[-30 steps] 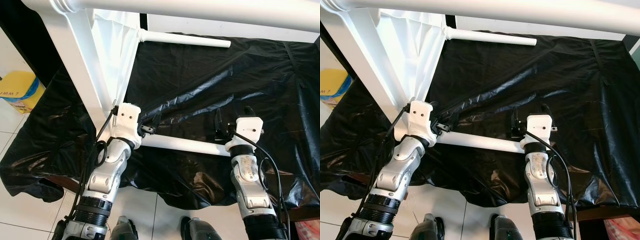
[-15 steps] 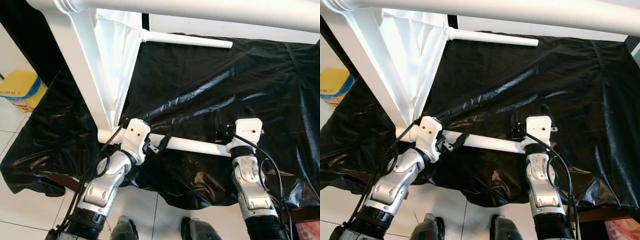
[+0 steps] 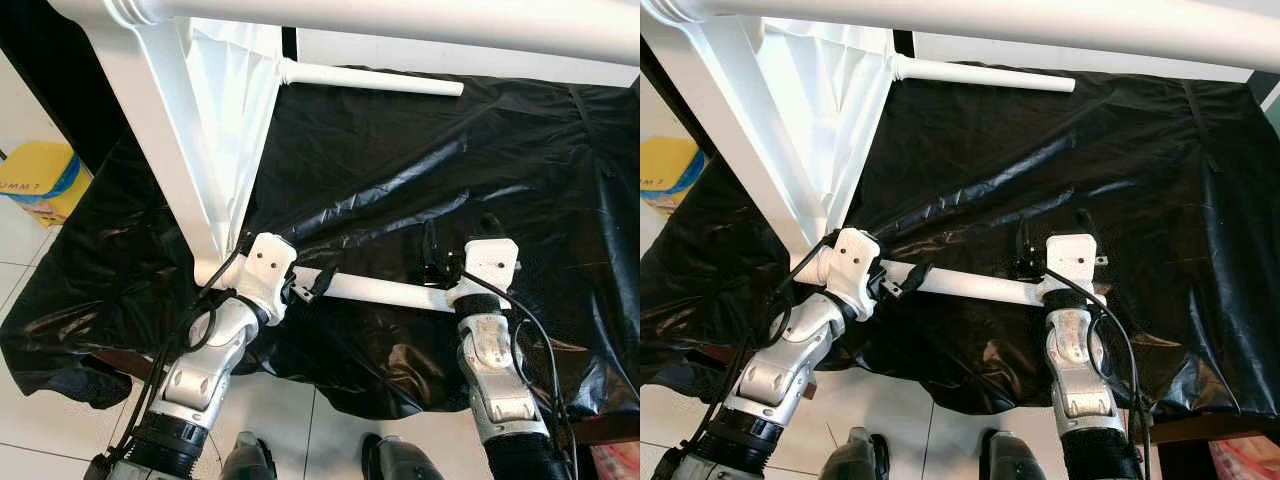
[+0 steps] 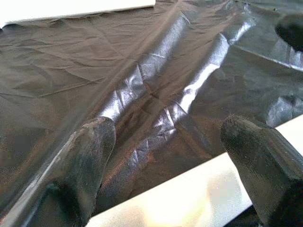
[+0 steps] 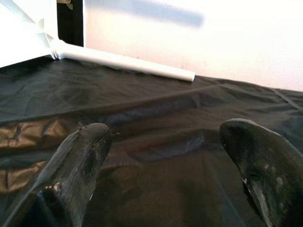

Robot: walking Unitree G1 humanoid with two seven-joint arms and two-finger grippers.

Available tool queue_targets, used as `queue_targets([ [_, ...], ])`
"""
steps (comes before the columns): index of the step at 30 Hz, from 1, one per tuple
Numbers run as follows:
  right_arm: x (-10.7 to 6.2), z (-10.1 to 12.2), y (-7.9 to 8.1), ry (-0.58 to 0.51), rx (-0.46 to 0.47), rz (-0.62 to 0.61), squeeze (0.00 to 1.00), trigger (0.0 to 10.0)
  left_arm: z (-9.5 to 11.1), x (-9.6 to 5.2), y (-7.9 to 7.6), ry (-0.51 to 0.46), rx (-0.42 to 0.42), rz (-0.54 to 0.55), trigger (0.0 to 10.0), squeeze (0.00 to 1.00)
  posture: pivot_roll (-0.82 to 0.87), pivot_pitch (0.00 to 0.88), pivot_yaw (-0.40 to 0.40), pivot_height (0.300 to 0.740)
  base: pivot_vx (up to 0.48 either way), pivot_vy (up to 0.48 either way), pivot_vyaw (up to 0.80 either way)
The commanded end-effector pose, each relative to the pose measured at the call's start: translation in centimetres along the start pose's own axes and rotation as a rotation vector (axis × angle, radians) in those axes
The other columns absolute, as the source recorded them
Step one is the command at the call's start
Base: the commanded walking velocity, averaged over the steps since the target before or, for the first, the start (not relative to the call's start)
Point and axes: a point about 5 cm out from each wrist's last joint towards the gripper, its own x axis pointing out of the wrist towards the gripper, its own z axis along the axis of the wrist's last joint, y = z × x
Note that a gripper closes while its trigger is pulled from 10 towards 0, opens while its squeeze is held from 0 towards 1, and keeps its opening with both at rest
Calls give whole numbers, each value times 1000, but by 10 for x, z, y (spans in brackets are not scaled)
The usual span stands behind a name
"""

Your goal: Building children table

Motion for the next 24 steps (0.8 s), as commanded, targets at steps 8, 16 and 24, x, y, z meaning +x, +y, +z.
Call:
queue_targets([
  [8,-1,-3,-1,12,10,-5,0,10000,0,-1,1,5,1,20,10000,0,40,147,-11,740,0,0,-483],
  [16,-2,-3,-1,13,10,-9,0,10000,1,-2,3,2,6,26,10000,0,38,149,-9,740,0,0,-744],
  [24,-2,-2,-2,2,7,-7,0,10000,2,-2,3,-2,15,29,10000,0,39,150,-10,740,0,0,-230],
])
